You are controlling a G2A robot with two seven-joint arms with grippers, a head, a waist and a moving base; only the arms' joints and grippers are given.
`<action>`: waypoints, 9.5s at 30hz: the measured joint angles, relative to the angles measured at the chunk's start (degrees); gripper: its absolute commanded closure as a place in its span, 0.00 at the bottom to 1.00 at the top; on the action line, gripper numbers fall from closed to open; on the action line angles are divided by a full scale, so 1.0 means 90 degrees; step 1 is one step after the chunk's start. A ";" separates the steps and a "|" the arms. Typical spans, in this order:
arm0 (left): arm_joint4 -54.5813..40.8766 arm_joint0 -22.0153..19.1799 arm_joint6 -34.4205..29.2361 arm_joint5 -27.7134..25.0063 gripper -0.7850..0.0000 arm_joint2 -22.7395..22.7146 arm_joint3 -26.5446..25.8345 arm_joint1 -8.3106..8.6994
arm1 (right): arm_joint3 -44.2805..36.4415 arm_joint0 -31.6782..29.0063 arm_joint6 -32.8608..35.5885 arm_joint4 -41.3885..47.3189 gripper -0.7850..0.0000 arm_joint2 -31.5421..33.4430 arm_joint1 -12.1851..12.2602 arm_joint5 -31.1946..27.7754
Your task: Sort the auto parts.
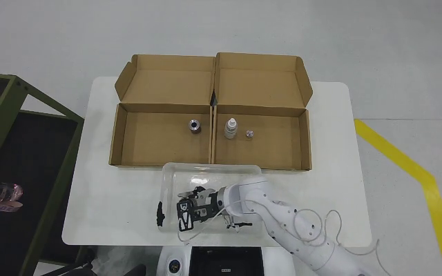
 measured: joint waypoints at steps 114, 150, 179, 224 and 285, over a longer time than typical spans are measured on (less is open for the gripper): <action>0.0000 0.0000 0.0000 0.0000 0.00 0.0000 0.0000 0.0000 | 0.2661 0.2743 -0.0243 0.1747 1.00 -0.0212 -0.0613 0.1109; 0.0000 0.0000 0.0000 0.0000 0.00 0.0000 0.0000 0.0000 | 0.3008 0.2857 -0.0247 0.1529 0.51 -0.0118 -0.0763 0.0835; 0.0000 0.0000 0.0000 0.0000 0.00 0.0000 0.0000 0.0000 | 0.0707 0.1915 -0.0235 0.1480 0.41 0.1235 -0.0301 0.0559; 0.0000 0.0000 0.0000 0.0000 0.00 0.0000 0.0000 0.0000 | -0.2113 -0.3049 -0.3044 0.0830 0.19 0.6369 0.0828 0.0597; 0.0000 0.0000 0.0000 0.0000 0.00 0.0000 0.0000 0.0000 | -0.2070 -0.4088 -0.3509 0.1151 0.00 0.7661 0.1052 0.1061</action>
